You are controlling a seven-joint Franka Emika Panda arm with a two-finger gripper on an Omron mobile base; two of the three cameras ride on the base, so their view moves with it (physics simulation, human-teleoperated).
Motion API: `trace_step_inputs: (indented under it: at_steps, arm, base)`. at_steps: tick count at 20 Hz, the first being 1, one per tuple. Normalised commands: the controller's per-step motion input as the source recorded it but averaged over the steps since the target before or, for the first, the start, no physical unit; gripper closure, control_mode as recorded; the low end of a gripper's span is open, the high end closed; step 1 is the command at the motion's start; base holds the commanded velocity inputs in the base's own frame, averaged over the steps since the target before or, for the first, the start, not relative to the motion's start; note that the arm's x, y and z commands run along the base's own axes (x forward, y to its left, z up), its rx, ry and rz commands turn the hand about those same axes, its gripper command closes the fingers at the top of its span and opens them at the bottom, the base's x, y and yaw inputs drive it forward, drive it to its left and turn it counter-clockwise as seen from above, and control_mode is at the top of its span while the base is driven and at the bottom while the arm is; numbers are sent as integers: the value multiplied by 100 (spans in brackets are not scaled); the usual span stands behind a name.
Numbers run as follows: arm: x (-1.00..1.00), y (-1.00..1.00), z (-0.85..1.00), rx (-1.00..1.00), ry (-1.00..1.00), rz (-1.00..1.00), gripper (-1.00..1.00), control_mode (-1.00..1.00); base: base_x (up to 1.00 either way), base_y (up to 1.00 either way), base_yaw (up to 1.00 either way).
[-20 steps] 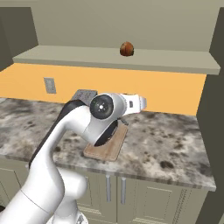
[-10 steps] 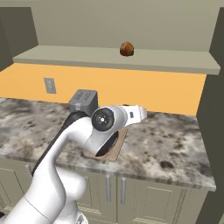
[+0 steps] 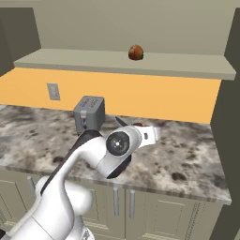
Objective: Pick the bread, place it on the cutting board, pick the jam, place it on the counter, and close the cabinet.
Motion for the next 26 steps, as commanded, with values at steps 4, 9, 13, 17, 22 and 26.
trace_step_inputs:
  at_steps: [4,9,13,17,22,26]
  arm:
    - [0,-1,-38,0,0,0,100,-100]
    - [0,-2,-25,0,0,0,100,-100]
    - [0,-2,-29,1,0,0,100,-100]
    - [0,-5,-23,6,0,0,100,-100]
    - [5,-7,-23,5,0,0,100,-100]
    - [23,0,-19,0,0,0,100,-100]
  base:
    - [0,0,0]
    - [0,0,0]
    - [0,0,0]
    - [0,0,0]
    - [0,0,0]
    - [0,0,0]
